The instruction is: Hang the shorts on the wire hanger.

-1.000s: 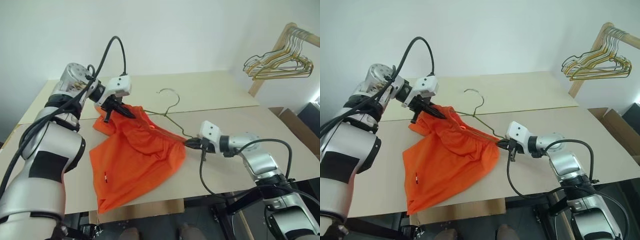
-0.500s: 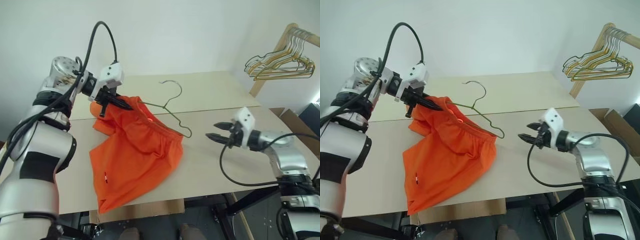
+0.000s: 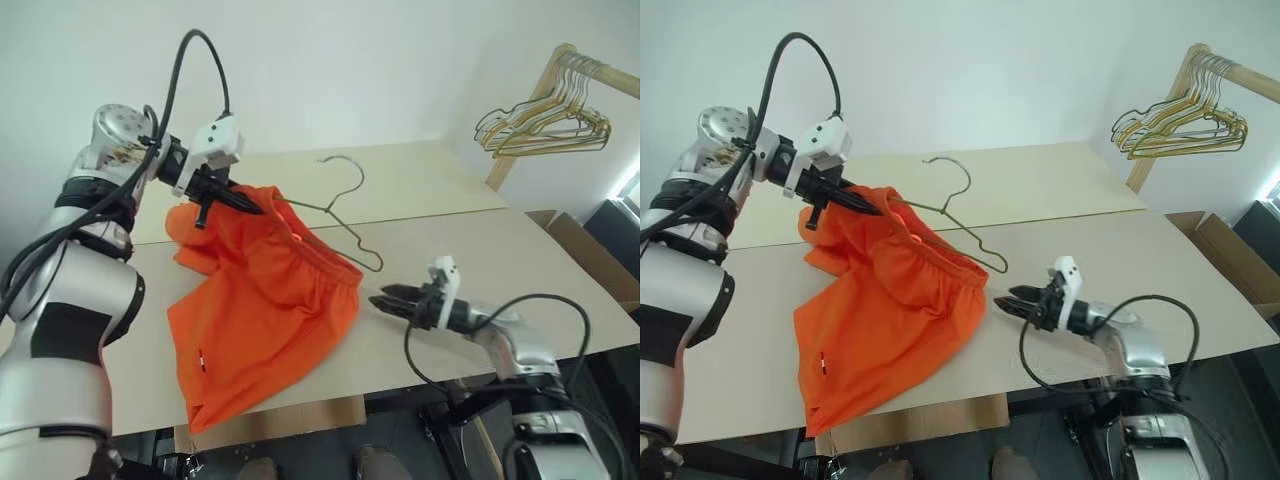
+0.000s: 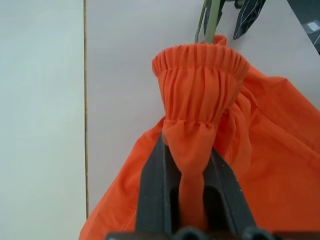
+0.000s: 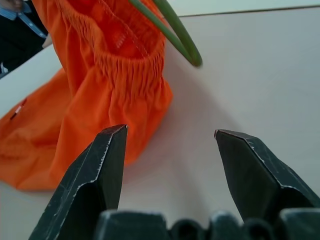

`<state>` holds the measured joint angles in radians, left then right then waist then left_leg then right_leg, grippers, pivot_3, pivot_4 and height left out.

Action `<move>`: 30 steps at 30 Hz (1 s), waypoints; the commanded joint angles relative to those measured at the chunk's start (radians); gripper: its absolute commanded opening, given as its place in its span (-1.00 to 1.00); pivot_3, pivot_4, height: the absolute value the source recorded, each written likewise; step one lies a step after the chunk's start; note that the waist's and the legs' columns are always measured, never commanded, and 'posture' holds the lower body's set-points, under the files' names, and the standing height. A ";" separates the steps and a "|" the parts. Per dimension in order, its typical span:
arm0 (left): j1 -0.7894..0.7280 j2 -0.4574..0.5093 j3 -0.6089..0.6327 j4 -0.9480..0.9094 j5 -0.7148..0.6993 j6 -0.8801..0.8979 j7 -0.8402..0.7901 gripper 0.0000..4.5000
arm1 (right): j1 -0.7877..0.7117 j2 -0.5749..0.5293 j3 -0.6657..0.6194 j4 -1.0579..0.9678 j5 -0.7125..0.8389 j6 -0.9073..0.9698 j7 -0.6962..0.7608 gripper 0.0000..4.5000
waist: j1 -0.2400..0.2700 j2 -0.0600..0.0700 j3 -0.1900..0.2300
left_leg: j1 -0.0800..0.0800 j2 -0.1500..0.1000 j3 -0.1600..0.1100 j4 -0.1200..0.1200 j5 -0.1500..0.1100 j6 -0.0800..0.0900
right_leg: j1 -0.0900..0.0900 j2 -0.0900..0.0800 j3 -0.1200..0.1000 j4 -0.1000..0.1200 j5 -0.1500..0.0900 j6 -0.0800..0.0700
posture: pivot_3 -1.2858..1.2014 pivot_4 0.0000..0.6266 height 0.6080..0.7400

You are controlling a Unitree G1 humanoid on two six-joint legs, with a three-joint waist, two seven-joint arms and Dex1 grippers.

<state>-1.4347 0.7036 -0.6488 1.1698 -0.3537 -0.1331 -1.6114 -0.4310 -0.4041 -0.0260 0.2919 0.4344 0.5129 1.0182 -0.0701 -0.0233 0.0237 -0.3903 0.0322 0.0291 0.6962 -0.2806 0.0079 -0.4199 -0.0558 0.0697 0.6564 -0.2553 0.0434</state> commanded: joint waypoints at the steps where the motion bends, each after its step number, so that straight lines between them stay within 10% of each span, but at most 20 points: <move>1: -0.041 0.013 0.006 -0.016 -0.025 -0.006 -0.003 -1.00 | -0.045 0.027 0.021 0.037 -0.017 -0.036 0.003 0.47 | 0.001 0.000 0.000 | 0.000 0.000 0.000 0.000 0.000 0.000 | 0.000 0.000 0.000 0.001 0.000 0.000 | 0.02 -1.00 1.00; 11: -0.039 0.018 0.017 -0.010 -0.023 -0.012 -0.003 -1.00 | -0.065 0.068 0.060 0.056 -0.015 -0.036 0.051 0.47 | 0.001 0.000 0.000 | -0.001 0.000 0.000 0.001 0.000 0.000 | 0.000 0.000 0.000 0.001 0.000 0.000 | 0.02 -1.00 1.00; 22: -0.034 0.020 0.026 -0.007 -0.021 -0.015 -0.003 -1.00 | -0.093 0.089 0.050 0.095 -0.015 -0.009 0.035 -0.93 | 0.000 0.000 0.000 | -0.001 0.000 -0.001 0.001 0.000 0.000 | 0.000 0.000 0.000 0.003 0.000 0.000 | 0.02 -1.00 1.00; 30: -0.027 0.039 0.026 -0.029 -0.055 0.001 -0.003 -1.00 | -0.092 0.066 0.018 0.131 -0.015 0.008 0.000 -0.99 | 0.000 0.000 0.000 | -0.001 0.000 -0.001 0.001 0.000 0.000 | 0.000 0.000 0.000 0.004 0.000 0.000 | 0.02 -1.00 1.00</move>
<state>-1.4345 0.7163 -0.6455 1.1679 -0.3636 -0.1318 -1.6114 -0.4996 -0.3218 0.0256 0.4284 0.4117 0.5143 1.0335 -0.0704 -0.0233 0.0237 -0.3911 0.0321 0.0285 0.6967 -0.2806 0.0079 -0.4203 -0.0560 0.0693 0.6603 -0.2553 0.0435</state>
